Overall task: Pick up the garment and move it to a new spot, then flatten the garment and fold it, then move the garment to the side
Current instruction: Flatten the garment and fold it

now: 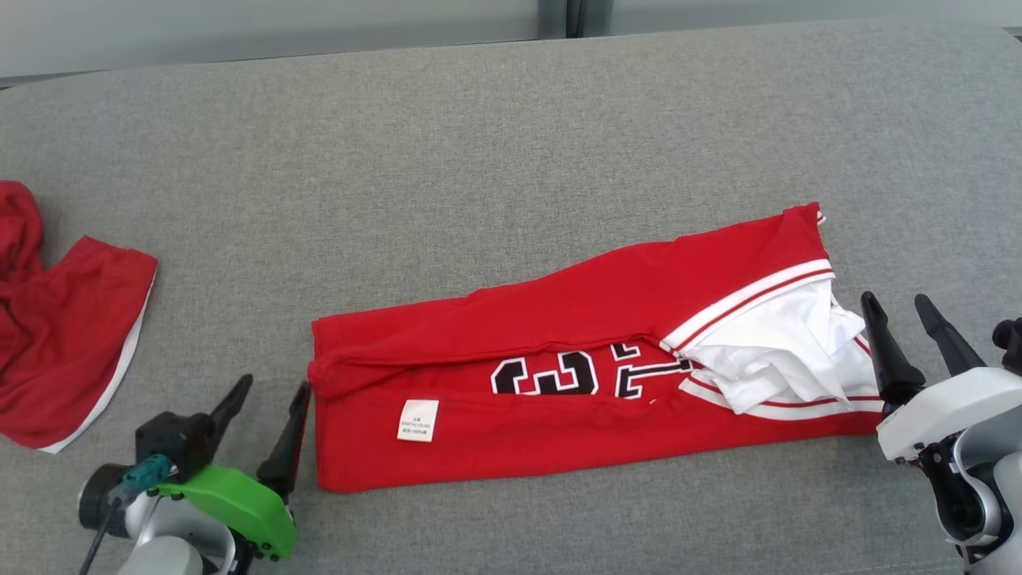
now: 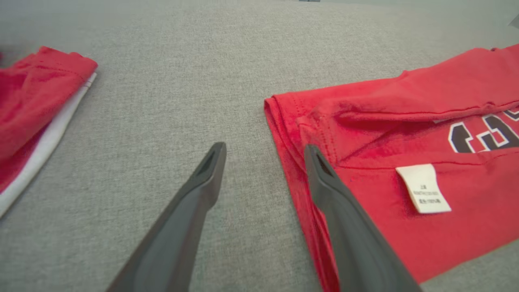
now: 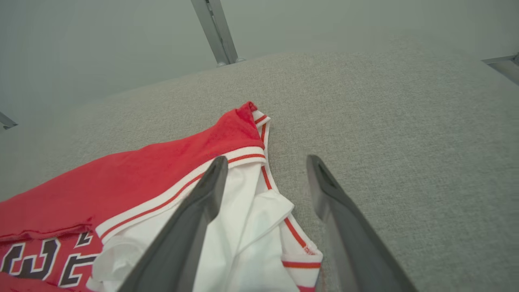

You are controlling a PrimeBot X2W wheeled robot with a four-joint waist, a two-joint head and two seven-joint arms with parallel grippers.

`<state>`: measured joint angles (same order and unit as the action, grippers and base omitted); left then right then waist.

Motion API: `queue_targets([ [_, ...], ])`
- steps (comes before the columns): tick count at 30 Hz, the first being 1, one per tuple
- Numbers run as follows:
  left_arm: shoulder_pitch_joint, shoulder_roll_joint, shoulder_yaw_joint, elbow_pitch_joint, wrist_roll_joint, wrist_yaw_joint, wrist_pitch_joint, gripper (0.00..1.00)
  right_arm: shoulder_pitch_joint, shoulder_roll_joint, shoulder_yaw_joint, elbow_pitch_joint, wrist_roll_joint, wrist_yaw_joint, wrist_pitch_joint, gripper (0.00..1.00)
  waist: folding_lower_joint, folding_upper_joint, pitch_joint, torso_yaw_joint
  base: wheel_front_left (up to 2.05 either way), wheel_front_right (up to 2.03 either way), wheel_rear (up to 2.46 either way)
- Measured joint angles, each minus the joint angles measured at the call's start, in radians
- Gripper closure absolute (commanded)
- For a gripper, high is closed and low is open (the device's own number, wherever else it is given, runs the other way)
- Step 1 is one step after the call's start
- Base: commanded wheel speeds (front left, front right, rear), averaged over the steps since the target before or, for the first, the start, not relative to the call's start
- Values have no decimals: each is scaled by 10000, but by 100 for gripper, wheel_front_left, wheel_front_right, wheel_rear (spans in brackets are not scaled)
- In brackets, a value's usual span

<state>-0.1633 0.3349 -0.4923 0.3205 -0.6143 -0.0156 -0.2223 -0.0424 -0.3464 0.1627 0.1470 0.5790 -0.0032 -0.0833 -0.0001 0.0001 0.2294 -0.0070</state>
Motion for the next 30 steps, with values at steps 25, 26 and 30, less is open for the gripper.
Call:
queue_targets([
  [25, 252, -882, 2997, -1996, 1185, 1381, -293, 0, -1429, -366, -50, 2872, 1609, 671, 2602, 100, 1, 0, 585, 1561, 0, 0, 0],
  [26, 316, -943, 3083, -2065, 1198, 1381, -293, 0, -1455, -253, -96, 2872, 1898, 842, 2767, 100, 0, 0, 559, 1545, 0, 0, 0],
  [30, 451, -1032, 3507, -2385, 1281, 1381, -293, 0, -1536, -35, -476, 2836, 2537, 915, 3106, 100, 0, 0, 460, 1375, 0, 0, 0],
])
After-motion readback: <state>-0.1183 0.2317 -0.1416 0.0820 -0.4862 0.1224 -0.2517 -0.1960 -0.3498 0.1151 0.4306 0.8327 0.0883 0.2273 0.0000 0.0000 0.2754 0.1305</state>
